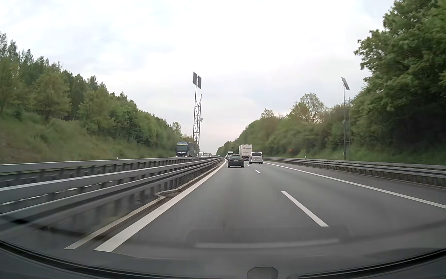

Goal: Follow the waypoints while adhering to traffic rules and regulations

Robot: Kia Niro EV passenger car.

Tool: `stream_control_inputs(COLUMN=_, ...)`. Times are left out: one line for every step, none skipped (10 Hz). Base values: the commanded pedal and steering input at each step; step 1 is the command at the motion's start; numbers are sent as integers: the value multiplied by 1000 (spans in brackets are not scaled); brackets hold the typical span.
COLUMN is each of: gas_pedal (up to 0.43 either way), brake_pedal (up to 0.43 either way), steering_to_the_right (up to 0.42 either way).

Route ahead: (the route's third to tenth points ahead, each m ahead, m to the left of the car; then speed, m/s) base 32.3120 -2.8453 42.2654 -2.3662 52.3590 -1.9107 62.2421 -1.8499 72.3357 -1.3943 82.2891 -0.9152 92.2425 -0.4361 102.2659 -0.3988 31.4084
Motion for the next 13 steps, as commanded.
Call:
stream_control_inputs(gas_pedal=110, brake_pedal=0, steering_to_the_right=-4)
stream_control_inputs(gas_pedal=98, brake_pedal=0, steering_to_the_right=-4)
stream_control_inputs(gas_pedal=87, brake_pedal=0, steering_to_the_right=-4)
stream_control_inputs(gas_pedal=87, brake_pedal=0, steering_to_the_right=-4)
stream_control_inputs(gas_pedal=87, brake_pedal=0, steering_to_the_right=-4)
stream_control_inputs(gas_pedal=87, brake_pedal=0, steering_to_the_right=-4)
stream_control_inputs(gas_pedal=87, brake_pedal=0, steering_to_the_right=-4)
stream_control_inputs(gas_pedal=98, brake_pedal=0, steering_to_the_right=-4)
stream_control_inputs(gas_pedal=110, brake_pedal=0, steering_to_the_right=-4)
stream_control_inputs(gas_pedal=150, brake_pedal=0, steering_to_the_right=-3)
stream_control_inputs(gas_pedal=169, brake_pedal=0, steering_to_the_right=-4)
stream_control_inputs(gas_pedal=169, brake_pedal=0, steering_to_the_right=-4)
stream_control_inputs(gas_pedal=177, brake_pedal=0, steering_to_the_right=-4)
